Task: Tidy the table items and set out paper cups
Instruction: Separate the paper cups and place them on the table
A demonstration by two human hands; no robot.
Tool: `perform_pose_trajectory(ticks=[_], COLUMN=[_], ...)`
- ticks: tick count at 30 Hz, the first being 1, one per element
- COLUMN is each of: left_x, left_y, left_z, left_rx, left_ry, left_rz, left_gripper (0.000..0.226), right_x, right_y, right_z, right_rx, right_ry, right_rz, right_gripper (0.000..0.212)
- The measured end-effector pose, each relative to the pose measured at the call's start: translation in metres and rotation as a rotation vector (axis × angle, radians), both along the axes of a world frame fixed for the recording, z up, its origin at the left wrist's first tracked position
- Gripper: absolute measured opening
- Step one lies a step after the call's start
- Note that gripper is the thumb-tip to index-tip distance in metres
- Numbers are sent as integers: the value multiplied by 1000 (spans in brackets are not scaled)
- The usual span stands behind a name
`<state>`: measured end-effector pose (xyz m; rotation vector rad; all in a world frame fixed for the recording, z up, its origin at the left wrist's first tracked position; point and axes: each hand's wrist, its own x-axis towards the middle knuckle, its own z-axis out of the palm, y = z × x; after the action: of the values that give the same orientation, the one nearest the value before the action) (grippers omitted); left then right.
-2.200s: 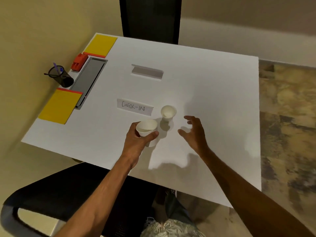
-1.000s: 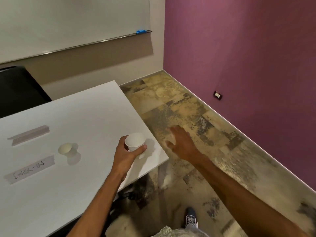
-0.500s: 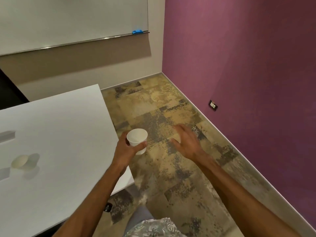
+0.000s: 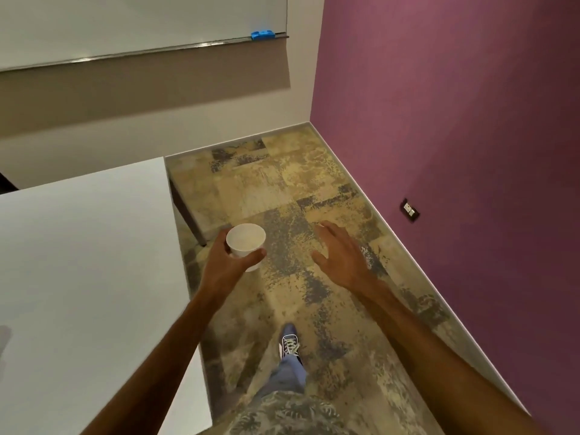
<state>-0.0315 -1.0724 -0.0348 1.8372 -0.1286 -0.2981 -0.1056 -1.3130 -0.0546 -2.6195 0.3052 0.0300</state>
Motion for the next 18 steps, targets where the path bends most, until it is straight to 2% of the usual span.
perform_pose_trajectory(ticks=[8, 18], left_x=[132, 289], left_y=[-66, -131], left_z=[16, 7], left_rx=[-20, 26], left_ry=[-11, -42], left_rz=[62, 253], left_gripper=[71, 74], right_x=[153, 344], right_y=[-61, -126], right_z=[16, 13], right_rx=[27, 38], right_ry=[-44, -91], right_rz=[23, 199], right_gripper=[60, 59])
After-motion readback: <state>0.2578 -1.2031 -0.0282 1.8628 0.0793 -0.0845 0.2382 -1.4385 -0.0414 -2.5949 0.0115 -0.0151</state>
